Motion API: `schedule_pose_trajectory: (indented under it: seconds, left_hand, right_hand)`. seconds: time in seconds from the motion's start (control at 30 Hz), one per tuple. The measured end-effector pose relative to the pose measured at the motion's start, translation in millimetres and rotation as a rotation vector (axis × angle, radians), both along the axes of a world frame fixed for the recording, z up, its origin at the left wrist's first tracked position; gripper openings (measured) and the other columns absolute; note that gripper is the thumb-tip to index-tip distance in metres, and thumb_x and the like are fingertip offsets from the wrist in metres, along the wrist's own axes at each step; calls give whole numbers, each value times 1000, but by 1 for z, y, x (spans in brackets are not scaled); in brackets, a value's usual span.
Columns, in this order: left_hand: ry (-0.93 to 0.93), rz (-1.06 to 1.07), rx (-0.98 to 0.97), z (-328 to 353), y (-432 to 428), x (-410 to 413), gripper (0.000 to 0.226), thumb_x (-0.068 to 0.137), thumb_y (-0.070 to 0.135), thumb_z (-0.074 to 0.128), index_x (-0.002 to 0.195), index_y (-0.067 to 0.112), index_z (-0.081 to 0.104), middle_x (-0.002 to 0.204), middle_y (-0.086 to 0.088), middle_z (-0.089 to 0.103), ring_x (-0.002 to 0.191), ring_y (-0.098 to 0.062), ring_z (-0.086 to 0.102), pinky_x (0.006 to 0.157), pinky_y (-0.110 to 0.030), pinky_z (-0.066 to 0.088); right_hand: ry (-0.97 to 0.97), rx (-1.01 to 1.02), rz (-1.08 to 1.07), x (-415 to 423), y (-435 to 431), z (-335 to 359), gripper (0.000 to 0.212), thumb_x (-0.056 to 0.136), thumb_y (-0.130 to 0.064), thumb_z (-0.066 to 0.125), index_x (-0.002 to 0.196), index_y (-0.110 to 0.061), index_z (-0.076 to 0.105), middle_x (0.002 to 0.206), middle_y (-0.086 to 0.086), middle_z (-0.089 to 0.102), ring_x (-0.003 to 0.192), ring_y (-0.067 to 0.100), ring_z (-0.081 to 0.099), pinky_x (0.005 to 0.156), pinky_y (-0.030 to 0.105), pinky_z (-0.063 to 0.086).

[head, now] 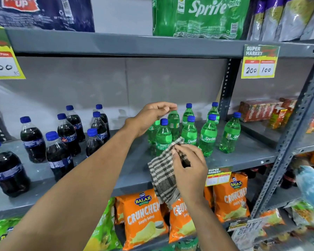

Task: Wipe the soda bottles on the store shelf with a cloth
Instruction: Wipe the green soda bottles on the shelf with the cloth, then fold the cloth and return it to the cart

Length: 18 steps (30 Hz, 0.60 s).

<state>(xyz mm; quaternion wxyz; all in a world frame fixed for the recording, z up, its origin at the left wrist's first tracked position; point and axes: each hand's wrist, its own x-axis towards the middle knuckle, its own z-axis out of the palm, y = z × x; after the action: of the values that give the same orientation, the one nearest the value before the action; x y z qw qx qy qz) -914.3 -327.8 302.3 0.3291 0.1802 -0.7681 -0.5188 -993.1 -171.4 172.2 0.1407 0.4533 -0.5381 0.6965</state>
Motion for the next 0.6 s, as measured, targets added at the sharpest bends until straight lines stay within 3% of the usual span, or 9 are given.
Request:
schedule_pose_trajectory:
  seconds: [0.07,0.17,0.23,0.4,0.47,0.53,0.6]
  left_hand:
    - [21,80,-70,10,10,8,31,103,7,49,130,11,63,136,-6,65,131,-11,54,117,-32,34]
    - [67,135,-183,21,37,24,32,100,6,57,132,7,61,134,-4,63,120,-3,58,107,-21,41]
    - [83,141,-275,20,60,39,32,98,3,59,130,2,60,130,-8,64,115,-5,60,101,-18,45]
    - [-118,43,-317,15,108,88,31,96,2,63,127,-1,60,124,-22,67,111,-20,64,102,-37,52]
    - [-183,55,-320,17,120,111,31,94,1,64,125,-2,61,120,-27,67,108,-24,64,103,-45,52]
    - [-191,119,-307,21,134,142,25,94,-1,64,119,-4,64,113,-29,69,101,-24,65,96,-44,55]
    - [-200,178,-315,22,148,171,20,94,-5,63,114,-5,67,106,-30,70,96,-24,66,87,-32,57]
  right_hand:
    - [-50,6,63,-1,7,7,21,81,-7,83,101,-16,79,111,-7,61,107,6,63,91,19,53]
    - [-154,60,186,-1,15,18,27,77,-15,86,90,-36,75,117,-15,61,114,12,63,96,35,54]
    - [-171,60,277,1,19,25,26,74,-15,88,84,-35,74,113,-14,68,111,13,66,95,41,55]
    - [-47,-3,451,22,30,53,25,71,-18,90,80,-35,74,99,-12,72,97,12,71,87,24,55]
    - [-19,-31,541,36,33,64,27,71,-15,91,82,-34,75,97,-11,73,95,14,71,87,26,55]
    - [-19,-45,652,55,36,71,25,69,-16,91,81,-32,75,95,-10,72,94,17,71,87,28,55]
    - [-26,-43,773,77,40,73,21,69,-23,91,79,-31,76,93,-8,71,92,17,71,84,24,55]
